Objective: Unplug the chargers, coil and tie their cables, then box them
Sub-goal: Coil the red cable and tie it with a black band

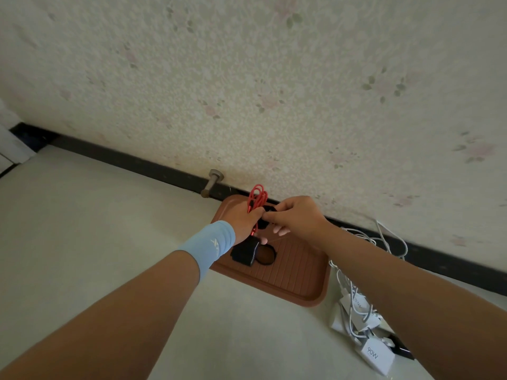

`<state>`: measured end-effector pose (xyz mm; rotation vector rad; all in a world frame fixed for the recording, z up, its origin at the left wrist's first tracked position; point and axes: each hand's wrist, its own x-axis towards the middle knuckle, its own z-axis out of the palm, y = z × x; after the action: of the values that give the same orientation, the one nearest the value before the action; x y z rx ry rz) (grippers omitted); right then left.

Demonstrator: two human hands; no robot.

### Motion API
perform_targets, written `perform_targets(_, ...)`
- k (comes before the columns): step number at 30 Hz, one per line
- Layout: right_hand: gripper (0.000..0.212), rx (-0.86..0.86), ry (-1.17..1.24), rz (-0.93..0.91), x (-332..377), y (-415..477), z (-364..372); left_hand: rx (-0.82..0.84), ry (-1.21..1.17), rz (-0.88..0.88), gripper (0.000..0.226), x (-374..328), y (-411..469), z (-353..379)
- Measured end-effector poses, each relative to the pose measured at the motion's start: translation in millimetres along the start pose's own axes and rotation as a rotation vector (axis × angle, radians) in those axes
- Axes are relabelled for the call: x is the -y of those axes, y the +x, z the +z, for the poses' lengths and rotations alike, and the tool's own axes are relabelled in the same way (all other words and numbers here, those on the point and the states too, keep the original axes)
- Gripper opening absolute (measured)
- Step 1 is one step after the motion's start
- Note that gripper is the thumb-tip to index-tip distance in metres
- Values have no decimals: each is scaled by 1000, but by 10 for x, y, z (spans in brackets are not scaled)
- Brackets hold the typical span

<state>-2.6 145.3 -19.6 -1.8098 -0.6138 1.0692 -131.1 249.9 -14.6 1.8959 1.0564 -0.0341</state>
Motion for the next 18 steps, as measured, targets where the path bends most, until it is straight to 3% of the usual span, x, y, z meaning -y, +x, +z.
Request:
perform_targets(3, 23, -4, 172, 75, -51, 14, -49, 26, 49, 27, 34, 91, 89, 8)
perform_targets(6, 14, -53, 168, 100, -118, 37, -82, 57, 70, -30, 31, 101, 80, -16)
perform_targets(9, 10, -170, 82, 122, -188, 76, -180, 35, 50, -123, 21, 172, 43, -81)
perform_targets(13, 9, -244, -87, 143, -229, 89, -360, -30, 75, -205, 33, 337, 41, -206)
perform_targets(18, 6, -141, -180, 185, -155, 89, -428, 72, -110, -197, 34, 325, 14, -211)
